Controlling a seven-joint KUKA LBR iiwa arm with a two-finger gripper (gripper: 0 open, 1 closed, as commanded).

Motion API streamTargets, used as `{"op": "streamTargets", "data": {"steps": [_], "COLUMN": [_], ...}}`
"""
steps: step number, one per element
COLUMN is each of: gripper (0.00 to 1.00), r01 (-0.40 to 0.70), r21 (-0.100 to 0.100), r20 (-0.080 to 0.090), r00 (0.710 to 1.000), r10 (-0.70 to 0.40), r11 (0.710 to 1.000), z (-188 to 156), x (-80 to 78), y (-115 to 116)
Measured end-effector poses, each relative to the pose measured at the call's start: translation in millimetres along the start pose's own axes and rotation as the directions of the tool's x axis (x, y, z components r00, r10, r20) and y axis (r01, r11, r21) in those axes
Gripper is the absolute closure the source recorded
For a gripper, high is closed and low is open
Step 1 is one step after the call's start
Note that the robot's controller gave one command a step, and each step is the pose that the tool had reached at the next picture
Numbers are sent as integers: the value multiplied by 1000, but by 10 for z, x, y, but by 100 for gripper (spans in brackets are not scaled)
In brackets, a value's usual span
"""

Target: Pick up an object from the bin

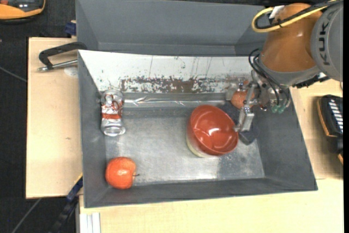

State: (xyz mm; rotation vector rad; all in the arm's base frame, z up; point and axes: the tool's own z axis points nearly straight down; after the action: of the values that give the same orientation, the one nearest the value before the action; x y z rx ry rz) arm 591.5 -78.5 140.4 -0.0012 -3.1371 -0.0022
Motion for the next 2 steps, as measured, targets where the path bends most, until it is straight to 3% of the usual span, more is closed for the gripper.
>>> {"op": "streamTargets", "data": {"steps": [1, 2], "gripper": [0, 0], "r01": [379, 582], "r21": [-1, 1], "r20": [4, 11], "r00": [925, 813], "r10": [-379, -582], "r11": [925, 813], "z": [39, -91], "x": [167, 176], "y": [436, 913]}}
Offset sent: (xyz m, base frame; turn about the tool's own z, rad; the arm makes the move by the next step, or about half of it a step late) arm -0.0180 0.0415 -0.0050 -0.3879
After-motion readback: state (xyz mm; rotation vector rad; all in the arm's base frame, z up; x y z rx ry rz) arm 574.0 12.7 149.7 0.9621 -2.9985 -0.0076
